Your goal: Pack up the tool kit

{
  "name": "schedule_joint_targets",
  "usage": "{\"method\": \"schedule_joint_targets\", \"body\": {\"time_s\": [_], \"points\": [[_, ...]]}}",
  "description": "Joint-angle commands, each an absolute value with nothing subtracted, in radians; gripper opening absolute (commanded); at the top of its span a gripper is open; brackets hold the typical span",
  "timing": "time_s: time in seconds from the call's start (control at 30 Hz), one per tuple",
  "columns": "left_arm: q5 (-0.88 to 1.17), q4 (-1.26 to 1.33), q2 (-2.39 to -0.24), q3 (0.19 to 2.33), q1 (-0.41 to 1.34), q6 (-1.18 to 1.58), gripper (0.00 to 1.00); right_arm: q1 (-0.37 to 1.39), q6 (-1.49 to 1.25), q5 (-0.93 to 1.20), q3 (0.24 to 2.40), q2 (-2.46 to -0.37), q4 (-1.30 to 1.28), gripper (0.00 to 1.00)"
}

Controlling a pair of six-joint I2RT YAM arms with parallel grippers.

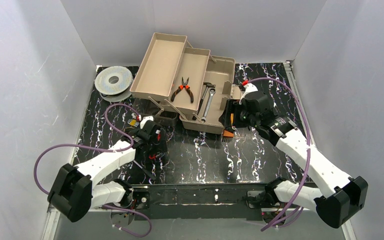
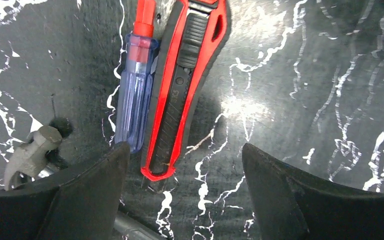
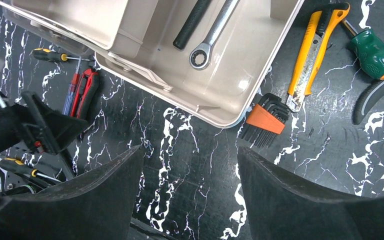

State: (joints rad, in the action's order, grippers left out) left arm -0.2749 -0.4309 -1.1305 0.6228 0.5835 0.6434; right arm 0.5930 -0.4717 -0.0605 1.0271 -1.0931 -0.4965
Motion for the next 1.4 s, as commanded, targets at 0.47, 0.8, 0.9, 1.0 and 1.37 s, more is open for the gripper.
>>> {"method": "schedule_joint_targets", "body": {"time_s": [0.47,0.8,0.9,1.0,1.37], "points": [[-0.337,-0.394,-1.285,0.567,0.571,0.808,0.62,0.588,-0.485,-0.083,0.97,-1.001,-0.464,0.76],[-0.399,-0.483,-1.14,0.596,0.571,0.805,0.52,0.587,-0.487,-0.091,0.962,-0.994,-0.465,0.76],[-0.404,-0.517,-1.097,0.618,0.571,0.788,0.53,0.587,-0.488,-0.085,0.96,-0.999,-0.46,0.76],[-0.386,-0.535,-1.096,0.639,0.569,0.775,0.51,0.587,-0.492,-0.077,0.96,-1.006,-0.453,0.76],[-0.276,-0.492,-1.106,0.612,0.569,0.769,0.71,0.587,-0.494,-0.066,0.963,-1.016,-0.453,0.75]]}}
